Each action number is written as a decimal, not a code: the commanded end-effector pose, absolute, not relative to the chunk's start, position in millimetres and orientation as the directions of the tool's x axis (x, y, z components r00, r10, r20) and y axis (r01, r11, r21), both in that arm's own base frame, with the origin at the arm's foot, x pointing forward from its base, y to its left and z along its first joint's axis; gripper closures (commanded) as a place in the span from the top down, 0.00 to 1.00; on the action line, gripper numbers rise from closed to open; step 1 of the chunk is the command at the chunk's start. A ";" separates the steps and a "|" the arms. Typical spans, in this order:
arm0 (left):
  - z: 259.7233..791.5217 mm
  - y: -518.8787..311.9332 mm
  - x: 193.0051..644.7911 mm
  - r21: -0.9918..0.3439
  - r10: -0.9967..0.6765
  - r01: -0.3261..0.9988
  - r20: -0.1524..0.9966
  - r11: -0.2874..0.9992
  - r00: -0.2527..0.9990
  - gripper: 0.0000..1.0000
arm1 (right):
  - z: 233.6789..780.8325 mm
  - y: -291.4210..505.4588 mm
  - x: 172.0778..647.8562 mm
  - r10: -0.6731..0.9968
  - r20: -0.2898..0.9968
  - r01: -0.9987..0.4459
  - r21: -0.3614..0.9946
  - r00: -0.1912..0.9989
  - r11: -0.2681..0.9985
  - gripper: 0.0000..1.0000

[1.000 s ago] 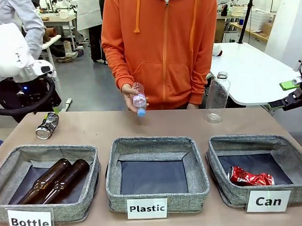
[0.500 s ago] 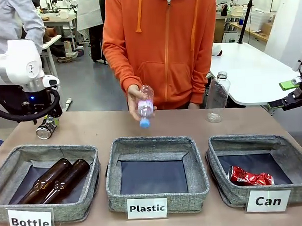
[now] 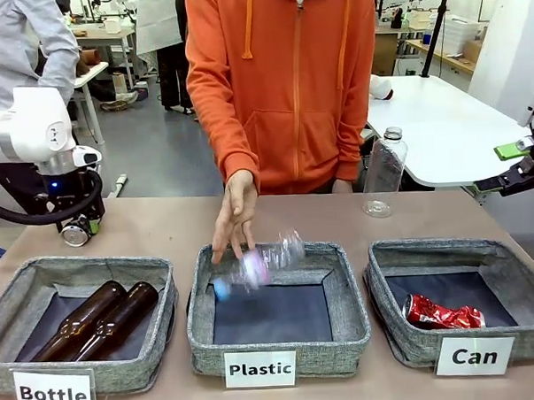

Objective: Sort the can waste into the basket.
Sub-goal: Pick up the can waste from the table and place it in the right Fabric basket.

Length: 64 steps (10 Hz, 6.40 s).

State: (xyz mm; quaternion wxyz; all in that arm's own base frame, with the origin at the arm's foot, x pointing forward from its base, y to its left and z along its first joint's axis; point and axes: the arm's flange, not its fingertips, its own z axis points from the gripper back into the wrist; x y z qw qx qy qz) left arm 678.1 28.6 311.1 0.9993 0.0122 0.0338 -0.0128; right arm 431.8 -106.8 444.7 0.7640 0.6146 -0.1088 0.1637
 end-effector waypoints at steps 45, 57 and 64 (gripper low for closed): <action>448.4 -743.3 346.5 0.262 -0.894 0.929 0.299 -0.260 -0.334 1.00 | 505.9 -271.0 296.3 -0.115 0.359 -0.254 0.820 0.926 0.513 1.00; 449.2 -732.8 350.3 0.220 -0.911 0.949 0.297 -0.225 -0.285 1.00 | 504.0 -276.1 292.3 -0.160 0.365 -0.234 0.819 0.917 0.524 1.00; 472.9 -678.2 349.1 0.190 -0.911 0.958 0.316 -0.213 -0.265 1.00 | 506.0 -265.2 299.9 -0.126 0.360 -0.248 0.817 0.924 0.520 1.00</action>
